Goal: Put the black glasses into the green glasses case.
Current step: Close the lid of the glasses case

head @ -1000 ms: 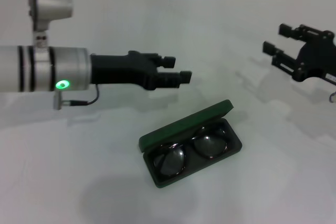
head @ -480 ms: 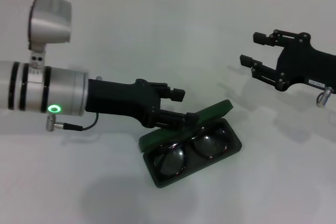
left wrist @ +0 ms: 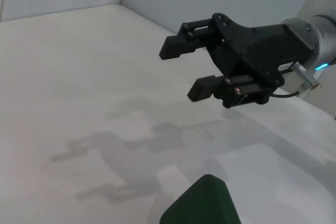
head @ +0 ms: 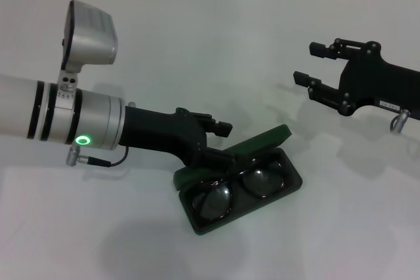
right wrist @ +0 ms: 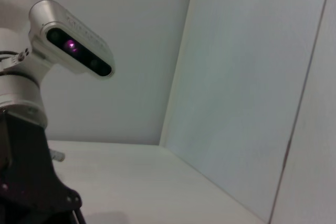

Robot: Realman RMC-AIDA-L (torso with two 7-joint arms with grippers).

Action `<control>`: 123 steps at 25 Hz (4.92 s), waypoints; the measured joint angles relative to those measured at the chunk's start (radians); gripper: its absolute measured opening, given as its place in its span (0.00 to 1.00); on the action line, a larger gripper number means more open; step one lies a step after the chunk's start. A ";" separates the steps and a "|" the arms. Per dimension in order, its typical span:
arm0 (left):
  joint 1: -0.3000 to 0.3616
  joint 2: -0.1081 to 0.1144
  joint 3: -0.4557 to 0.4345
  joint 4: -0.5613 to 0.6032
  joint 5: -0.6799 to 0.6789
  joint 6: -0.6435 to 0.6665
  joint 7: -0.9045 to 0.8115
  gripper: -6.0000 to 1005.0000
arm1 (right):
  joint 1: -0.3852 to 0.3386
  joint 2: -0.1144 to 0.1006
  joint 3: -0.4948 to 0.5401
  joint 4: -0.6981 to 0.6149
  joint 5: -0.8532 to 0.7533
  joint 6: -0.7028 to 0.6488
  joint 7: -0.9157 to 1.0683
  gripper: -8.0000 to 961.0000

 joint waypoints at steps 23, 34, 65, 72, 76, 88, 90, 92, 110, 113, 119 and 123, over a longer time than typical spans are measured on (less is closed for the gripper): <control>0.079 0.013 -0.418 -0.143 -0.334 0.012 0.185 0.82 | 0.203 0.002 -0.166 -0.342 -0.724 -0.124 0.470 0.48; 0.065 0.013 -0.414 -0.144 -0.339 0.013 0.186 0.82 | 0.206 0.004 -0.190 -0.334 -0.729 -0.076 0.473 0.41; 0.044 0.016 -0.420 -0.146 -0.341 -0.023 0.184 0.82 | 0.072 0.001 -0.328 -0.443 -0.706 0.311 0.403 0.24; 0.048 0.008 -0.420 -0.149 -0.342 -0.024 0.193 0.82 | -0.003 0.000 -0.269 -0.524 -0.669 0.307 0.361 0.41; 0.041 0.013 -0.420 -0.168 -0.338 -0.024 0.186 0.82 | -0.010 -0.003 -0.152 -0.494 -0.554 0.122 0.314 0.41; -0.081 0.007 -0.379 -0.172 -0.117 -0.162 -0.036 0.81 | -0.041 -0.004 0.327 -0.147 -0.138 -0.225 0.248 0.41; -0.139 0.007 -0.325 -0.172 -0.025 -0.197 -0.111 0.81 | -0.032 -0.004 0.383 -0.047 -0.065 -0.232 0.224 0.41; -0.173 0.005 -0.276 -0.173 0.030 -0.221 -0.155 0.81 | -0.025 -0.005 0.408 0.014 -0.044 -0.234 0.189 0.41; -0.255 0.002 -0.026 -0.202 0.082 -0.312 -0.247 0.81 | -0.012 -0.006 0.419 0.099 -0.048 -0.224 0.099 0.41; -0.238 0.000 0.006 -0.200 0.078 -0.298 -0.231 0.81 | -0.007 -0.006 0.415 0.099 -0.049 -0.202 0.098 0.41; -0.180 -0.010 0.113 -0.208 -0.009 -0.325 -0.140 0.81 | 0.003 -0.007 0.411 0.099 -0.052 -0.164 0.097 0.41; -0.130 -0.007 0.148 -0.200 -0.090 -0.336 -0.063 0.81 | 0.005 -0.004 0.409 0.092 -0.076 -0.177 0.093 0.41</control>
